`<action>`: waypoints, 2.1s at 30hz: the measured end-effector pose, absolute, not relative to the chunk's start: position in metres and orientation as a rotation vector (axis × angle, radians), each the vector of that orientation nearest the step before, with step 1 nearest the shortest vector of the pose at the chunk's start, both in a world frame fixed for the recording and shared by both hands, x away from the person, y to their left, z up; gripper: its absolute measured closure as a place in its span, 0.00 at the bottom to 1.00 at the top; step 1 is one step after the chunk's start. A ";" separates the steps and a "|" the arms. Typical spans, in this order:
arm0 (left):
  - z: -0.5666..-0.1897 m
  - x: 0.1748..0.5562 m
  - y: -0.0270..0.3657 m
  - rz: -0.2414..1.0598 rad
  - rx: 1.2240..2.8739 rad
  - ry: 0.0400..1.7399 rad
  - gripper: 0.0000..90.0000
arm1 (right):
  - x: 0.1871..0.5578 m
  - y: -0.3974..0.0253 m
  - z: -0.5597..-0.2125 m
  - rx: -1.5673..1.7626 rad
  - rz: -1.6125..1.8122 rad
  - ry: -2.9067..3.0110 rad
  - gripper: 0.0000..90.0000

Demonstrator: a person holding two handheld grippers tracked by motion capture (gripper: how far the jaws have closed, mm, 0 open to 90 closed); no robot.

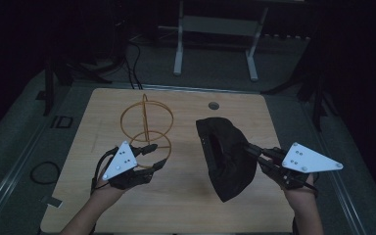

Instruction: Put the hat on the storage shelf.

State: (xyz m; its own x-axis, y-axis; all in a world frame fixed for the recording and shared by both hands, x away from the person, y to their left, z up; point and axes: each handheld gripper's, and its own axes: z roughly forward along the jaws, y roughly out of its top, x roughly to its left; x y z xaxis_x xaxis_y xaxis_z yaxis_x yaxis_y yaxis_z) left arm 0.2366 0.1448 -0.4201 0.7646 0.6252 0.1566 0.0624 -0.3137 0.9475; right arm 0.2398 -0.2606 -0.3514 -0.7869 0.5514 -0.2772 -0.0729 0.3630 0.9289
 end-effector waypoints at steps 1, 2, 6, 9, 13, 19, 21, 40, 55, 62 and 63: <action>-0.420 0.237 0.145 0.617 1.824 0.532 0.55 | 0.242 -0.261 -0.350 0.419 1.450 2.058 0.98; -0.425 0.235 0.149 0.604 1.827 0.549 0.54 | 0.244 -0.261 -0.349 0.433 1.451 2.046 0.98; -0.438 0.232 0.158 0.590 1.841 0.586 0.49 | 0.253 -0.259 -0.340 0.451 1.450 2.028 0.98; -0.444 0.232 0.162 0.559 1.844 0.601 0.43 | 0.258 -0.256 -0.335 0.461 1.444 2.020 0.98; -0.458 0.227 0.168 0.544 1.869 0.625 0.30 | 0.268 -0.248 -0.326 0.453 1.443 2.003 0.98; -0.487 0.220 0.178 0.569 1.890 0.699 0.10 | 0.286 -0.232 -0.313 0.464 1.475 1.978 0.98; -0.495 0.218 0.182 0.603 1.889 0.728 0.04 | 0.292 -0.225 -0.309 0.469 1.479 1.977 0.98; -0.537 0.210 0.204 0.632 1.838 0.878 0.02 | 0.338 -0.139 -0.291 0.427 1.456 2.084 0.97; -0.541 0.211 0.208 0.632 1.833 0.884 0.02 | 0.365 -0.075 -0.313 0.396 1.371 2.233 0.97; -0.542 0.212 0.210 0.623 1.825 0.888 0.02 | 0.382 -0.057 -0.324 0.450 1.370 2.276 0.97; -0.542 0.212 0.210 0.623 1.823 0.887 0.03 | 0.384 -0.053 -0.325 0.452 1.365 2.280 0.97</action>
